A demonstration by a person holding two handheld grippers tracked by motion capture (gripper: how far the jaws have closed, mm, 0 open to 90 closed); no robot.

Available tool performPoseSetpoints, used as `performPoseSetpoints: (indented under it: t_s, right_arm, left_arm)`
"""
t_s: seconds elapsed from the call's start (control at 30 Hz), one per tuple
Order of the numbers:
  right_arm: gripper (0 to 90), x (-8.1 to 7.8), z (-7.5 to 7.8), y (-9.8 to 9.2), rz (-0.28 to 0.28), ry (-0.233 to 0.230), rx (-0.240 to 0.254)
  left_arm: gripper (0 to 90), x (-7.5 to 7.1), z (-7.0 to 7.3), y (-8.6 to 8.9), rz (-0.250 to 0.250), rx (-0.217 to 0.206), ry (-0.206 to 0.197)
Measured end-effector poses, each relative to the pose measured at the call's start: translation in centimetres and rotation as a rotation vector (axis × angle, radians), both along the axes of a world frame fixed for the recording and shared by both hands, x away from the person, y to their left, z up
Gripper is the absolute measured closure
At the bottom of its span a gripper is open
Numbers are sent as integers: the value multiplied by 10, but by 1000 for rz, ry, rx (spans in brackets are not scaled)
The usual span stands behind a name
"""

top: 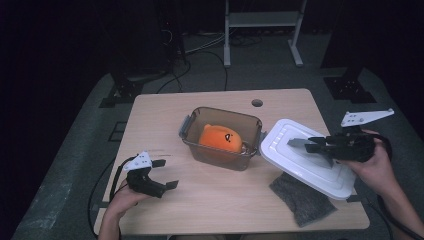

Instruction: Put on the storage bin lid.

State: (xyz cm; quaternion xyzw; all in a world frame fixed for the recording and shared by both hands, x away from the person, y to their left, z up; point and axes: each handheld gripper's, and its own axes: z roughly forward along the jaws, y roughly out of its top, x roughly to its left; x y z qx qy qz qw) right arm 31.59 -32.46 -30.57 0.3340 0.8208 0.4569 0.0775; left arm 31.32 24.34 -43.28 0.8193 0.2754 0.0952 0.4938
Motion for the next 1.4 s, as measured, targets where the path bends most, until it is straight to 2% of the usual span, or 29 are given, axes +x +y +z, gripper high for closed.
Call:
performPoseSetpoints:
  t_s: [0.3,0.63,1.07,1.4]
  right_arm:
    - [660,11,12,24,52,-12,-9]
    - [659,25,20,43,86,-17,-8]
    - [660,50,33,83,153,-26,-17]
    - [660,69,35,112,199,-24,-24]
  left_arm:
    - [28,0,-1,2,1,-4,2]
    - [28,1,-2,0,0,-2,7]
    - [28,1,-2,1,-2,-12,9]
    - [28,1,-1,2,-3,-23,7]
